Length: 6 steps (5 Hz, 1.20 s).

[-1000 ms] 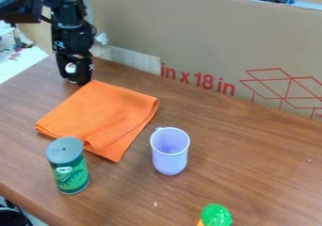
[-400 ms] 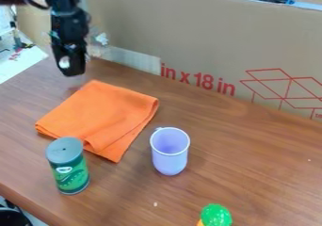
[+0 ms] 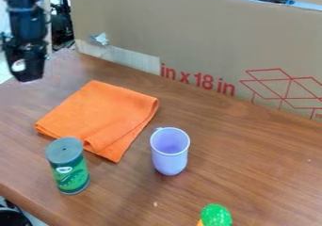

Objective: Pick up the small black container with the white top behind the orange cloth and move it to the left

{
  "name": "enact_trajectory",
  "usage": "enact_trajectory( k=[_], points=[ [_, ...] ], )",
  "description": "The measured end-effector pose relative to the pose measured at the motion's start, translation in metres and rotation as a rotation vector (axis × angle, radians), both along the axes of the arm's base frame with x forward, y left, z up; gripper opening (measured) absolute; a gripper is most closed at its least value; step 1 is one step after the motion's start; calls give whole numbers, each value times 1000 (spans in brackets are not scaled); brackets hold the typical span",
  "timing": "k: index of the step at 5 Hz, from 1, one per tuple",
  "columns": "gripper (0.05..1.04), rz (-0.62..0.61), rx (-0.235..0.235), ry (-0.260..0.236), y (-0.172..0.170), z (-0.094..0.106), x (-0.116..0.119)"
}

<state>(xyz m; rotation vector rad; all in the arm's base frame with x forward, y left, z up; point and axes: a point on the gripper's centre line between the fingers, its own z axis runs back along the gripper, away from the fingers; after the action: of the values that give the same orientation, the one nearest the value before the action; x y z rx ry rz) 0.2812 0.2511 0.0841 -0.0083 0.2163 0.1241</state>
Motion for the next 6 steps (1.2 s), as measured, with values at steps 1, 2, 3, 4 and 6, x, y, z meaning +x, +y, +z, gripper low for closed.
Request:
enact_trajectory(
  k=[1,2,3,4,6],
  points=[
    [626,20,-32,52,0,-8,-49],
    [626,-25,-19,22,-10,-19,-80],
    [626,-36,-21,15,-22,-24,-97],
    [626,-37,8,36,-26,-36,-108],
    [627,-38,26,31,-25,-39,-108]
  ],
)
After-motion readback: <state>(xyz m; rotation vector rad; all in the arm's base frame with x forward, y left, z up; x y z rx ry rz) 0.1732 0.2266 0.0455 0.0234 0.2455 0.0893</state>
